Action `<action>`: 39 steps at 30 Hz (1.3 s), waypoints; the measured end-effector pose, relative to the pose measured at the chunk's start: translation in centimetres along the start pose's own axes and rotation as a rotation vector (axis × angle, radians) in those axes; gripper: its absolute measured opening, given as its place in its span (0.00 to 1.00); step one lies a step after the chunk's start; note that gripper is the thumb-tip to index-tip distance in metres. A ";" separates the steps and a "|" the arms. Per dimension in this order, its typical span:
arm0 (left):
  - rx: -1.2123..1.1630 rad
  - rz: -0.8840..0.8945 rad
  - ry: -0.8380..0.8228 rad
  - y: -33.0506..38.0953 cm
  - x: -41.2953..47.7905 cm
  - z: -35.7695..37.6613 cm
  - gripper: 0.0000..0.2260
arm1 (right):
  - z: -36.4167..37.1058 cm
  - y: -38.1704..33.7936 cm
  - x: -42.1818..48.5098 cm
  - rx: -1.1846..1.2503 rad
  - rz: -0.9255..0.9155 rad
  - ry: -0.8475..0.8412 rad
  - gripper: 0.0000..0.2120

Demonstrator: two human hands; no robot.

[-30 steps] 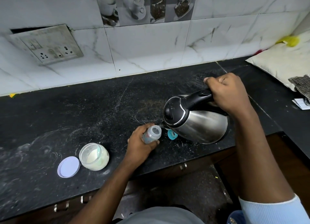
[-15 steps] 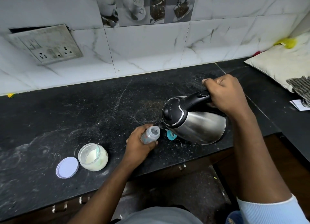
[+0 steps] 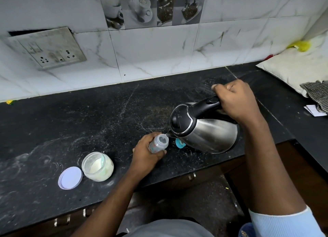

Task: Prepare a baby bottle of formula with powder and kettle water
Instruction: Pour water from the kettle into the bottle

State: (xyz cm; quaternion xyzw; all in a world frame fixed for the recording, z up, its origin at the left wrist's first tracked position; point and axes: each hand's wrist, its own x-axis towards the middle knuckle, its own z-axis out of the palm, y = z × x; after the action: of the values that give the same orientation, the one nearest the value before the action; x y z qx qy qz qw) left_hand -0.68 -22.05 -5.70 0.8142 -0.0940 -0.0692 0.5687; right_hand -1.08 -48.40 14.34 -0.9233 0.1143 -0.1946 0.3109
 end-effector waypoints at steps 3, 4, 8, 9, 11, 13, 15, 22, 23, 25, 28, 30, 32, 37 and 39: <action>0.002 0.007 0.000 0.1 -0.1 0.1 0.28 | 0.1 0.0 -0.1 0.008 -0.002 0.003 0.27; 0.000 0.006 -0.001 0.1 -0.2 0.1 0.28 | 0.1 0.0 -0.2 0.007 -0.004 0.003 0.27; 0.024 0.016 -0.001 0.4 -0.4 -0.1 0.28 | 0.1 0.0 -0.2 -0.001 -0.015 0.008 0.27; 0.025 0.021 0.001 0.5 -0.4 -0.1 0.28 | 0.1 0.0 -0.2 -0.002 -0.012 0.008 0.27; 0.024 0.031 0.003 0.6 -0.3 -0.1 0.29 | 0.2 0.2 -0.2 0.015 -0.004 0.005 0.27; 0.003 0.035 0.004 0.7 -0.3 0.0 0.29 | 0.3 0.4 -0.3 0.042 0.015 -0.001 0.28; -0.025 0.038 0.009 0.6 -0.3 0.0 0.28 | 0.4 0.5 -0.4 0.060 0.033 -0.004 0.28; -0.078 0.049 0.001 0.7 -0.2 0.1 0.28 | 0.4 1.4 -0.5 0.139 0.075 0.004 0.28; -0.083 0.051 0.001 0.8 -0.2 0.1 0.28 | 0.4 1.6 -0.5 0.169 0.091 0.004 0.28; -0.103 0.052 0.003 0.9 -0.3 0.2 0.28 | 0.5 1.9 -0.6 0.225 0.120 0.008 0.29; -0.126 0.051 -0.007 1.1 -0.3 0.1 0.28 | 0.6 2.3 -0.4 0.313 0.157 0.014 0.29; -0.149 0.045 -0.016 1.4 -0.4 0.0 0.27 | 0.7 2.5 -0.2 0.391 0.189 0.021 0.28; -0.172 0.042 -0.015 1.7 -0.5 -0.4 0.26 | 0.9 2.4 0.1 0.479 0.217 0.021 0.27; -0.136 0.035 0.029 0.8 -1.1 -0.9 0.27 | 1.9 1.4 1.9 0.764 0.317 0.104 0.20; -0.132 0.003 0.047 0.2 -1.5 -1.0 0.28 | 2.8 0.9 3.1 0.844 0.330 0.111 0.16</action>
State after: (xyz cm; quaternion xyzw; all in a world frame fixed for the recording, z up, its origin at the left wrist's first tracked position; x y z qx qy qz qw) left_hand -1.98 -20.86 -5.21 0.7763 -0.0773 -0.0552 0.6232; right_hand 2.80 -48.62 12.57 -0.6735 0.1871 -0.2212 0.6800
